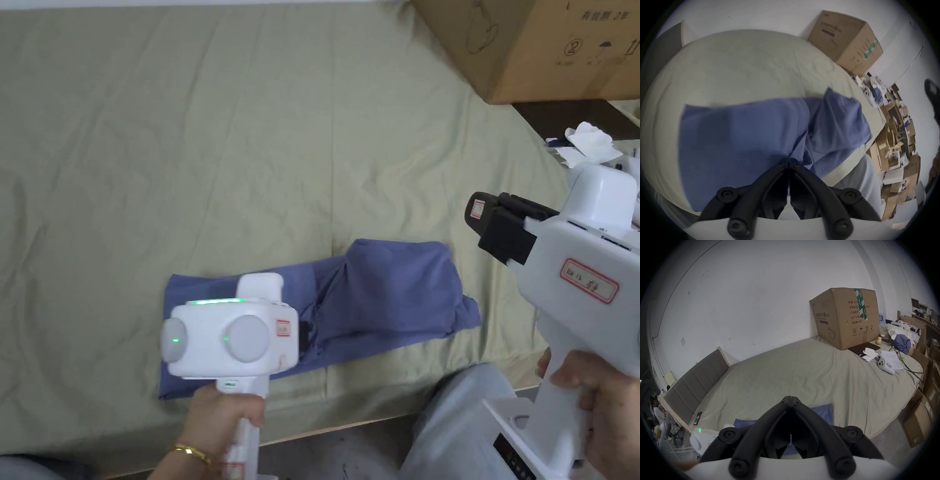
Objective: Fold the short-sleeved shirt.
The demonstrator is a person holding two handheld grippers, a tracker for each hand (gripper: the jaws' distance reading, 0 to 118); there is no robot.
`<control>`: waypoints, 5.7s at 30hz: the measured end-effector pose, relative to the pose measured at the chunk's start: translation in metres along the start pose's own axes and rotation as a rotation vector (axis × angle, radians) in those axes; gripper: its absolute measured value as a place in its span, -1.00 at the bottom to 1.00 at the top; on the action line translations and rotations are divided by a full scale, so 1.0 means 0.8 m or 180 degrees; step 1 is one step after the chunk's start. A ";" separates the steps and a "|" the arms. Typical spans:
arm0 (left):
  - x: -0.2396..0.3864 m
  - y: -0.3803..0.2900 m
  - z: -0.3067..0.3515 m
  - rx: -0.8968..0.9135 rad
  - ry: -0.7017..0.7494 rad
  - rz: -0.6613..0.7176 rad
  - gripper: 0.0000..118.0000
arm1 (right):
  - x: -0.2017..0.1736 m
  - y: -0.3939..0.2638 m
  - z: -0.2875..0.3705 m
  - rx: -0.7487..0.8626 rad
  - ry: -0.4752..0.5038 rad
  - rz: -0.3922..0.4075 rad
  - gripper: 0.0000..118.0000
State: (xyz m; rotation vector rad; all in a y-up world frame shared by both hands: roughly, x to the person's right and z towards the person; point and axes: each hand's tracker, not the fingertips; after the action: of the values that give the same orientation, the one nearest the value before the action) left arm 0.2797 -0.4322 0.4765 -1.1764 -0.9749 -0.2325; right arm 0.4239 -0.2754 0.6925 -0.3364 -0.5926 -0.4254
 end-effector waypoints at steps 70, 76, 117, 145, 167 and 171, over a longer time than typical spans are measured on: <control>-0.280 0.041 0.232 0.0303 0.1102 0.1418 -0.87 | -0.042 0.012 -0.012 -0.0210 0.0109 0.0441 -1.00; -0.234 0.054 0.283 0.0713 0.1489 0.1147 -0.87 | -0.039 0.010 -0.012 -0.0228 0.0125 0.0438 -1.00; -0.011 0.011 0.022 0.0557 0.0462 -0.0036 -0.95 | -0.024 0.011 0.019 -0.0121 -0.0139 0.0383 -1.00; -0.101 0.000 0.272 0.2901 0.1618 0.0023 -0.96 | -0.197 -0.015 -0.081 0.0274 0.0633 0.0792 -1.00; -0.193 0.029 0.283 0.2197 0.0505 0.0550 0.97 | -0.224 -0.229 -0.239 -0.1156 0.0376 0.1000 -1.00; -0.275 0.069 0.246 0.1089 -0.0713 0.0779 0.97 | -0.231 -0.228 -0.238 -0.1166 0.0347 0.1115 -1.00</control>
State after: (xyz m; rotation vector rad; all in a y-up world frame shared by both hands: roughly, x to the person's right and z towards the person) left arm 0.0821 -0.3110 0.2856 -1.0057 -1.0069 0.2585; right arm 0.2870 -0.4595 0.4662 -0.7498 -0.3367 -0.2098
